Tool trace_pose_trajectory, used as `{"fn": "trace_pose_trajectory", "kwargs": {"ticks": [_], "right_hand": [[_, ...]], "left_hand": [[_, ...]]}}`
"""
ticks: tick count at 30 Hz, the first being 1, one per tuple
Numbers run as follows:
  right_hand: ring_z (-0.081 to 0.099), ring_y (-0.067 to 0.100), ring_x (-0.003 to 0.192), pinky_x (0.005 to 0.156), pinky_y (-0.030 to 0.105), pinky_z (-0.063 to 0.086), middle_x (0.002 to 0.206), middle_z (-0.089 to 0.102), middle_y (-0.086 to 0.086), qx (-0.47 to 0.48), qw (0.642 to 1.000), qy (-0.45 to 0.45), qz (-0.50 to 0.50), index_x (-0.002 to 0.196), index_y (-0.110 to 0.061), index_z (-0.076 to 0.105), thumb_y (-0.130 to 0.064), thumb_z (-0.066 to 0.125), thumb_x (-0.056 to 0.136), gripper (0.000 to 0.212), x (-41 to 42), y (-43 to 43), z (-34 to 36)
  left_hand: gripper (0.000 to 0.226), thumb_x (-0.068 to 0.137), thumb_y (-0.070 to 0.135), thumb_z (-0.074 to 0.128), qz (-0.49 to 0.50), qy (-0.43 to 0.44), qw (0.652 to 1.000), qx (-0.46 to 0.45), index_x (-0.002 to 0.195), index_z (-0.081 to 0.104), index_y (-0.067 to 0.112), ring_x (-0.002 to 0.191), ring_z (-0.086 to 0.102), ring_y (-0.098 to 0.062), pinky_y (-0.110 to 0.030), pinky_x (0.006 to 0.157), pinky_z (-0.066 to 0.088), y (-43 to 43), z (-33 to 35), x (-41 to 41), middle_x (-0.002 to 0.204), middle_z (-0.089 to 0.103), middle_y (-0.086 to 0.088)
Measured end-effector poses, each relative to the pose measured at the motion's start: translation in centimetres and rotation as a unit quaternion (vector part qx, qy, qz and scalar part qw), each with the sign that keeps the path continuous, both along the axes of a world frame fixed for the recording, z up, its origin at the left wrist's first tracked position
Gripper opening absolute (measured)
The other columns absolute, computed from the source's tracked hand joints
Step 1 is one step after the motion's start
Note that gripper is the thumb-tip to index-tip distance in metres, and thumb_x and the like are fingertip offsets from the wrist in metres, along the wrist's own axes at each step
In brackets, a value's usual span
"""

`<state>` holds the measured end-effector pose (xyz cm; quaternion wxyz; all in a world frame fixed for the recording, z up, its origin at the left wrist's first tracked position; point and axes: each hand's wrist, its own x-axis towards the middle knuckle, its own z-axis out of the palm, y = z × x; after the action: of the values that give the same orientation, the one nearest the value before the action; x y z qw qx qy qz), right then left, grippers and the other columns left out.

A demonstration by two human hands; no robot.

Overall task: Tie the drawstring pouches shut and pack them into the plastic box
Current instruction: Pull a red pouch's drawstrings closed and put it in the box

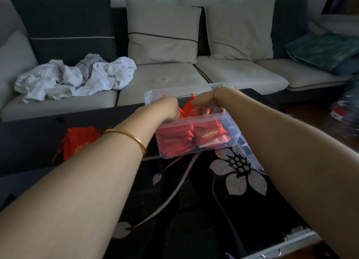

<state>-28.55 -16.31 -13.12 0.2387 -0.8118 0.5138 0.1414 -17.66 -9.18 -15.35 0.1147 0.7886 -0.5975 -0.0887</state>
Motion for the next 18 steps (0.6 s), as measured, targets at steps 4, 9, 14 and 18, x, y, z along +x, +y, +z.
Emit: {"fn": "trace_pose_trajectory", "kwargs": {"ticks": [4, 9, 14, 18], "right_hand": [[0.059, 0.027, 0.071, 0.056, 0.025, 0.048, 0.108, 0.065, 0.017, -0.051, 0.990, -0.131, -0.031, 0.111, 0.002, 0.058, -0.014, 0.032, 0.096, 0.035, 1.0, 0.8, 1.2], [0.061, 0.031, 0.098, 0.088, 0.038, 0.051, 0.116, 0.063, 0.021, -0.165, 0.949, -0.269, -0.010, 0.114, 0.002, 0.060, -0.014, 0.042, 0.092, 0.032, 5.2, 4.4, 2.0], [0.062, 0.036, 0.098, 0.087, 0.040, 0.052, 0.105, 0.066, 0.022, -0.169, 0.923, -0.340, 0.065, 0.104, 0.004, 0.063, -0.006, 0.040, 0.090, 0.029, 11.9, 10.6, -0.6], [0.064, 0.036, 0.093, 0.073, 0.036, 0.051, 0.103, 0.067, 0.024, -0.095, 0.938, -0.323, 0.079, 0.104, 0.005, 0.064, -0.002, 0.038, 0.089, 0.031, 15.8, 12.4, -4.7]], "left_hand": [[0.025, 0.089, 0.004, 0.047, 0.044, 0.153, 0.972, -0.172, 0.112, 0.055, 0.006, 0.106, 0.059, -0.032, -0.039, 0.091, 0.048, 1.0, 0.0, 1.9, 0.113, 0.063, -0.017], [0.022, 0.091, 0.006, 0.044, 0.155, 0.225, 0.903, -0.332, 0.113, 0.051, 0.007, 0.100, 0.056, -0.023, -0.029, 0.079, 0.044, 4.9, -1.0, 5.7, 0.113, 0.060, -0.010], [0.030, 0.092, 0.001, 0.038, 0.264, 0.232, 0.886, -0.302, 0.118, 0.051, 0.006, 0.113, 0.053, -0.028, -0.032, 0.088, 0.042, 10.0, -4.8, 11.6, 0.121, 0.056, -0.014], [0.037, 0.090, 0.007, 0.041, 0.328, 0.133, 0.908, -0.224, 0.125, 0.051, 0.012, 0.124, 0.043, -0.036, -0.042, 0.100, 0.040, 13.1, -7.8, 16.1, 0.133, 0.047, -0.016]]}}
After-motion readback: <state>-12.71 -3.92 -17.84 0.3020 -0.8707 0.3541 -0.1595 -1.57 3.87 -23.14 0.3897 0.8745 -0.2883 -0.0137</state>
